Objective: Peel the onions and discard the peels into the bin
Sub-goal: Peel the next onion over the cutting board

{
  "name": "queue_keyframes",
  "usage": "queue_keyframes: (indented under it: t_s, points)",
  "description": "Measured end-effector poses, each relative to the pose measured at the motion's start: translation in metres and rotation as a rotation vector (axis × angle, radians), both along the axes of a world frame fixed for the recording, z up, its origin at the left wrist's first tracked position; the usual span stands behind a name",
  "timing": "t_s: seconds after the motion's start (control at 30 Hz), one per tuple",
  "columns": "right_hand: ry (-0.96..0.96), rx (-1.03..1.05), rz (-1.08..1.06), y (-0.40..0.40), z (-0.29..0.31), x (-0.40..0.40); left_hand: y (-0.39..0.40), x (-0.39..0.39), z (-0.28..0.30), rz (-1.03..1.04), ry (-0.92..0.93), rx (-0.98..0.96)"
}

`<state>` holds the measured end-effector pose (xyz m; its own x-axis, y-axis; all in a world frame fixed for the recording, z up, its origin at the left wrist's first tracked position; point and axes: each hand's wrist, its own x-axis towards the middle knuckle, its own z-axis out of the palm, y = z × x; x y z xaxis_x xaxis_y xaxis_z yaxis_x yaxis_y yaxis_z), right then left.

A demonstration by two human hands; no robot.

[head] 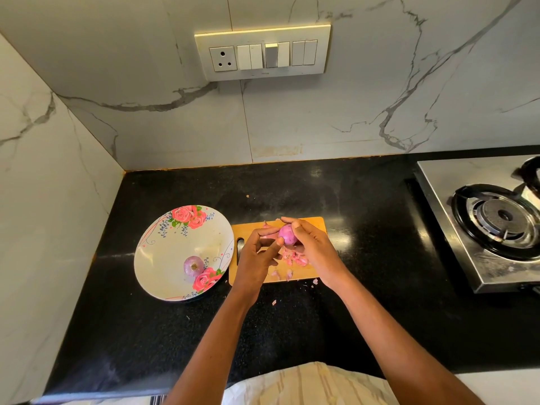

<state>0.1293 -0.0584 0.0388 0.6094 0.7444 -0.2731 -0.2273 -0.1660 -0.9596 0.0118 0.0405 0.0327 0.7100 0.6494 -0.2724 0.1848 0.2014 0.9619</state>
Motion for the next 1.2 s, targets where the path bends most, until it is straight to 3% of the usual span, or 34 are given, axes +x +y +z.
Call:
queue_keyframes:
  t_s: [0.17,0.43,0.63,0.77,0.93,1.2]
  points:
    - [-0.018,-0.005,0.058,-0.005,0.003,0.000,-0.001,-0.001,0.001,0.071,-0.011,-0.101]
    - [0.114,0.051,-0.176,0.004,0.000,-0.003,-0.007,0.000,0.002,0.078,-0.059,-0.164]
    - [0.122,0.082,-0.071,0.001,0.003,-0.001,-0.009,0.002,-0.002,0.226,-0.126,-0.291]
    - [0.051,0.052,-0.044,-0.003,0.002,0.002,-0.005,-0.002,0.002,0.173,-0.118,-0.314]
    - [0.153,0.105,-0.131,-0.001,0.005,0.001,-0.008,-0.003,0.007,0.144,-0.108,-0.291]
    - [-0.008,0.081,-0.021,-0.005,0.006,0.003,-0.004,-0.003,0.015,0.104,-0.119,-0.337]
